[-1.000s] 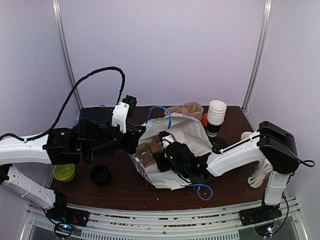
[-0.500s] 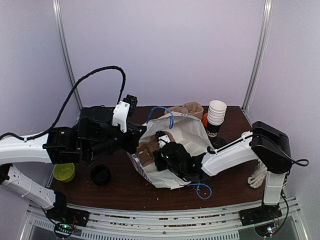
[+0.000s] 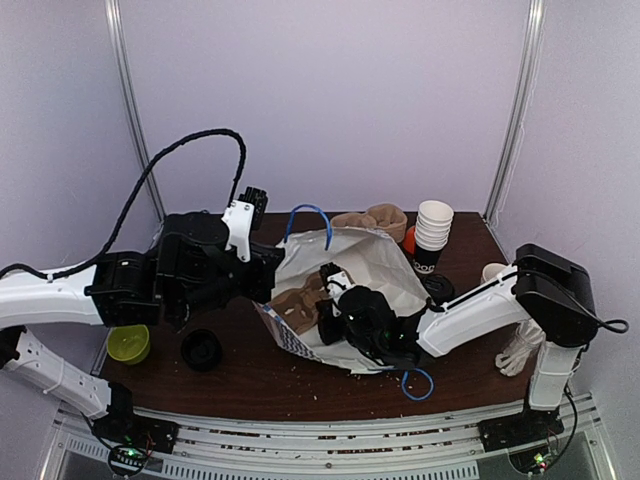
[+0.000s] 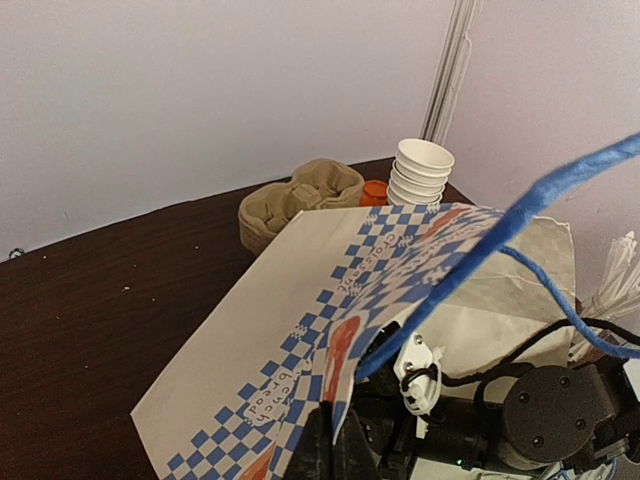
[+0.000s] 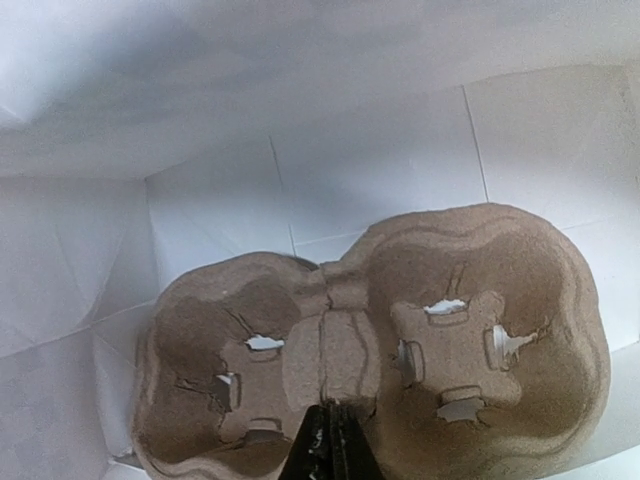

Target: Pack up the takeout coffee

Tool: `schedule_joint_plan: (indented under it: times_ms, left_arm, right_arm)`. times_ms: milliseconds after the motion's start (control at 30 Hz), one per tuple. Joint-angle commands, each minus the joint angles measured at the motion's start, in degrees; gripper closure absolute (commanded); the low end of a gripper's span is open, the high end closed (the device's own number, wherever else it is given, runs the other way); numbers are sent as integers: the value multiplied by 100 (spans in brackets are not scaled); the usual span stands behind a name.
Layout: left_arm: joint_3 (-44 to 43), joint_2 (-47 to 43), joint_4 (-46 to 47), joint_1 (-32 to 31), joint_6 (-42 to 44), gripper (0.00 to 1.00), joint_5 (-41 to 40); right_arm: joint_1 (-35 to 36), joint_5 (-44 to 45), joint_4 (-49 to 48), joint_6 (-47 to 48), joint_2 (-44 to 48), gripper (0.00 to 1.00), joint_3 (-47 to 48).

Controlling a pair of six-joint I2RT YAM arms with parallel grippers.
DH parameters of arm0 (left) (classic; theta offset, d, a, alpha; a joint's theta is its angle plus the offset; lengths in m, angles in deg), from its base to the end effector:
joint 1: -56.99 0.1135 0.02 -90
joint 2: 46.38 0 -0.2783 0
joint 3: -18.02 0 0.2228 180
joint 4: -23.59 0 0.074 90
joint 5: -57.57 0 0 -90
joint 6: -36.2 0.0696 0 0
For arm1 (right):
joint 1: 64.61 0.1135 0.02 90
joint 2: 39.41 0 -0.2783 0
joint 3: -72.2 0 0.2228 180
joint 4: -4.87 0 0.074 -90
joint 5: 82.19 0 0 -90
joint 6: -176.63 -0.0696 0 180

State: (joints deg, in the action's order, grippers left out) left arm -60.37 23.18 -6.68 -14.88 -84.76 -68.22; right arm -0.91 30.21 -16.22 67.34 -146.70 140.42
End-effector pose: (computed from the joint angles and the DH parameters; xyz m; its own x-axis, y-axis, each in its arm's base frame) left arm 0.1210 -0.2386 0.3608 -0.4070 -0.0981 -0.9082 0.4573 0.8388 -0.2955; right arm 0.2042 0.3534 0.1961 -0.3498 -0.0185 -0.9366 -0.5855 0.7848 0.2032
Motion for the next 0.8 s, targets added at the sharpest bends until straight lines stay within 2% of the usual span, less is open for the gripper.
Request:
schedule_joint_plan:
  times_ms: [0,267,767]
  left_arm:
    - [-236,86,192,-15,-146,100,-416]
    - [-272,194,41,-19,-188,100,-565]
    - [-292,249,-73,-11,-268,100,-501]
  right_arm:
    - [-36,-123,-449,81,332,100,-278]
    - [-34,-213,-1062,167,612,100,-704]
    - [-24,305,-1965,549,1167,100,-1282]
